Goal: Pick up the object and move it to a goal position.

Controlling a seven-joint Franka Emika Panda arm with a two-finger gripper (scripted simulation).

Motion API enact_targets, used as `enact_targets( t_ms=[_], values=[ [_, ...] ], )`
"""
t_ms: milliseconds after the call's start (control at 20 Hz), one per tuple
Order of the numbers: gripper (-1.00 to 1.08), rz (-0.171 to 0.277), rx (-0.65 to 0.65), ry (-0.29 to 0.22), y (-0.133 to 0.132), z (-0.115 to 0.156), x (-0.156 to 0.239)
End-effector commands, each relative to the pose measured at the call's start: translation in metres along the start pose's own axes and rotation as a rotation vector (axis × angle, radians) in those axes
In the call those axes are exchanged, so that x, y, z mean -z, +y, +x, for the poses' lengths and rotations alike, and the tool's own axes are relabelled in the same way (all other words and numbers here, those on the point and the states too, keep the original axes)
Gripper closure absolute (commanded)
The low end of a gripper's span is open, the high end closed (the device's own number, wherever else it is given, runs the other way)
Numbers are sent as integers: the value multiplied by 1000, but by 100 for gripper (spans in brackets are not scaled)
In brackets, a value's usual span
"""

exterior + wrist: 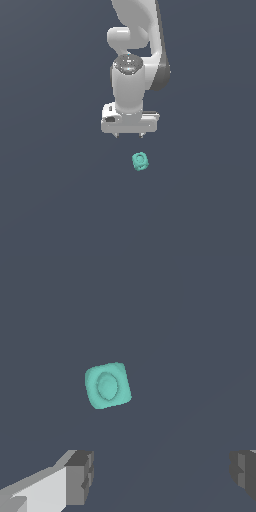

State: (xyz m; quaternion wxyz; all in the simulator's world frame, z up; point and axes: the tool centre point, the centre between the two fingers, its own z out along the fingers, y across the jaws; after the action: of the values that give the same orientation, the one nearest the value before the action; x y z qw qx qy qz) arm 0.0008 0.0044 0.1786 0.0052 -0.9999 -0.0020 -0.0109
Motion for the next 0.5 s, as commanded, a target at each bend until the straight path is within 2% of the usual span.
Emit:
enact_targets(
  t_ms=[0, 450],
  values=[
    [-92, 0, 0, 0, 0, 0, 0],
    [-92, 4, 55, -42, -14, -11, -10]
  ],
)
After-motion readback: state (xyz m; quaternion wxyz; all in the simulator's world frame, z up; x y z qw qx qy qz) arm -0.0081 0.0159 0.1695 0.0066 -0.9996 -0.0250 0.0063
